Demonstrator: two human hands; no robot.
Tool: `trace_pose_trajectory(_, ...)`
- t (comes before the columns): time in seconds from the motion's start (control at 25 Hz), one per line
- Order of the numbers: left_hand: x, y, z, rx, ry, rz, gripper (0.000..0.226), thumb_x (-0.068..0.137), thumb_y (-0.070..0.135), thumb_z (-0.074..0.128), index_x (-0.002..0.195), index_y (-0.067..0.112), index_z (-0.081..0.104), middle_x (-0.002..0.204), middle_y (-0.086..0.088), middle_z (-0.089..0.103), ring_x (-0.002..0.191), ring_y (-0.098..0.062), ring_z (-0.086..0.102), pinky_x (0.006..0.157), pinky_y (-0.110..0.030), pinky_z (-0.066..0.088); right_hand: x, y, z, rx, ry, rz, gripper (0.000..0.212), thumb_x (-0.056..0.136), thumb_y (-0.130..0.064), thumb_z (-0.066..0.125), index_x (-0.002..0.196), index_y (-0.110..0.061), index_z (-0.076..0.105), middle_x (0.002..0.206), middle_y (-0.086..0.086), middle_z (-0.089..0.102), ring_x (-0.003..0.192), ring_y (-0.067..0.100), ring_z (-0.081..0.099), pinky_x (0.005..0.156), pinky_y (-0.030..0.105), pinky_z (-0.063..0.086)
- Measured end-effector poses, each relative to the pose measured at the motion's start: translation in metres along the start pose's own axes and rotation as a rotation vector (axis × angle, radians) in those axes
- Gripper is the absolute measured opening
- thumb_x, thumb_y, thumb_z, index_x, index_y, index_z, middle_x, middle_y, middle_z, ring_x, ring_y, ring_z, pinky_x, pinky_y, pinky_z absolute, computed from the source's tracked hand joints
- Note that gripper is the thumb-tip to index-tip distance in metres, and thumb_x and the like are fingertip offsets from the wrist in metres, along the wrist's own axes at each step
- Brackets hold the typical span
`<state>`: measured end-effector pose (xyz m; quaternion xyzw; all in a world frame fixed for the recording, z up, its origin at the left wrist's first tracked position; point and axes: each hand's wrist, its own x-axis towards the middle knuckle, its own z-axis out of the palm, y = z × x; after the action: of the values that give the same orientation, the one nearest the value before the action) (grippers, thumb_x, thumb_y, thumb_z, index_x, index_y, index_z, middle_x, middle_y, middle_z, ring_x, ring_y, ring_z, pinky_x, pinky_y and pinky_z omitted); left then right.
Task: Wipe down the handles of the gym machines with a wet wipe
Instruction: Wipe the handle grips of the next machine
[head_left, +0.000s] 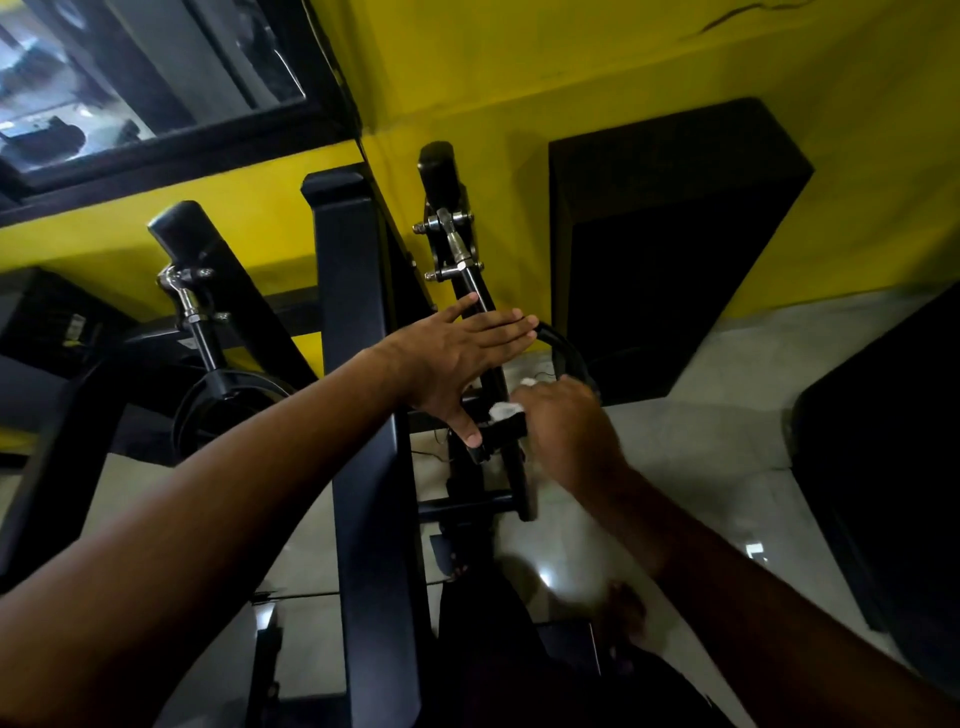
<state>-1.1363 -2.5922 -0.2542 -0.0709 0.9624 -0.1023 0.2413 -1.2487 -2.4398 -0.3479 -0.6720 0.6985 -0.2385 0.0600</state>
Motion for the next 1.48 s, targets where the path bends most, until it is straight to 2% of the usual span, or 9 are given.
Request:
trace_pose_trajectory(0.16,0.002,0.003,-0.002,0.000,-0.009,-0.006,0.131,0.065,0.093,0.047,0.153,0.023,-0.020,0.161,0.005,-0.025,0.147,-0.013,-0.025,0.116,-0.048,-0.020,0.002,0.002,-0.014,-0.030,-0.170,-0.171,0.028,0.082,-0.015,0.065,0.109,-0.011,0.071,0.103,0.012,0.071,0.095,0.033,0.067,0.089,0.043,0.052)
trace_pose_trajectory(0.28,0.001,0.002,-0.003,-0.025,-0.015,-0.016,0.132,0.065,0.092,0.050,0.154,0.024,-0.019,0.161,0.006,-0.024,0.147,-0.013,-0.024,0.117,-0.048,-0.019,0.001,0.003,-0.022,-0.018,-0.050,-0.032,0.055,0.087,-0.035,0.027,0.093,-0.005,0.072,0.087,0.014,0.071,0.082,0.035,0.067,0.079,0.041,0.053)
trace_pose_trajectory(0.4,0.001,0.002,-0.004,-0.022,-0.018,-0.013,0.131,0.066,0.092,0.049,0.153,0.024,-0.020,0.161,0.006,-0.026,0.147,-0.013,-0.025,0.118,-0.049,-0.018,-0.008,0.013,-0.010,0.037,0.139,-0.050,0.033,0.090,-0.018,0.043,0.088,-0.005,0.074,0.082,0.012,0.072,0.078,0.032,0.068,0.072,0.040,0.056)
trace_pose_trajectory(0.56,0.001,0.002,-0.004,-0.033,-0.019,-0.021,0.131,0.066,0.092,0.050,0.153,0.024,-0.021,0.161,0.006,-0.026,0.147,-0.013,-0.025,0.118,-0.051,-0.016,-0.024,0.001,0.002,0.219,0.333,0.406,0.018,0.089,0.001,0.055,0.096,-0.003,0.071,0.099,0.010,0.066,0.094,0.026,0.060,0.078,0.014,0.044)
trace_pose_trajectory(0.68,0.003,0.002,-0.003,-0.034,-0.005,-0.012,0.132,0.065,0.093,0.049,0.153,0.024,-0.020,0.161,0.006,-0.025,0.147,-0.013,-0.025,0.118,-0.050,-0.016,-0.020,-0.012,0.007,1.016,0.505,1.139,0.015,0.088,0.000,0.057,0.098,-0.008,0.065,0.099,0.007,0.065,0.091,0.024,0.063,0.065,0.007,0.042)
trace_pose_trajectory(0.76,0.004,0.000,-0.002,-0.024,0.004,-0.014,0.133,0.064,0.094,0.048,0.154,0.023,-0.020,0.161,0.006,-0.025,0.147,-0.013,-0.025,0.118,-0.050,-0.016,-0.018,-0.019,0.014,1.388,0.557,1.310,0.013,0.091,0.000,0.055,0.100,-0.008,0.059,0.099,0.012,0.063,0.081,0.022,0.061,0.061,0.017,0.048)
trace_pose_trajectory(1.24,0.003,0.003,0.000,-0.001,-0.004,-0.008,0.133,0.064,0.092,0.050,0.154,0.022,-0.019,0.162,0.005,-0.024,0.147,-0.014,-0.025,0.117,-0.050,-0.017,-0.030,-0.047,0.034,1.739,0.467,1.169,0.013,0.092,0.004,0.051,0.098,-0.007,0.055,0.086,0.004,0.060,0.083,0.017,0.062,0.075,0.027,0.051)
trace_pose_trajectory(1.32,0.004,0.004,-0.001,-0.008,0.005,-0.013,0.133,0.064,0.091,0.051,0.154,0.022,-0.019,0.162,0.005,-0.024,0.147,-0.013,-0.024,0.117,-0.049,-0.018,-0.033,-0.052,0.032,1.365,0.427,1.091,0.012,0.090,-0.003,0.058,0.093,-0.015,0.057,0.088,0.000,0.062,0.083,0.019,0.062,0.072,0.031,0.051)
trace_pose_trajectory(1.48,0.003,0.003,0.001,0.003,0.009,-0.005,0.133,0.063,0.095,0.045,0.155,0.022,-0.018,0.162,0.004,-0.023,0.148,-0.014,-0.023,0.118,-0.049,-0.015,-0.040,-0.055,0.029,0.518,0.375,0.451,0.023,0.091,-0.003,0.058,0.112,-0.009,0.067,0.115,-0.001,0.060,0.107,0.010,0.053,0.086,0.020,0.049)
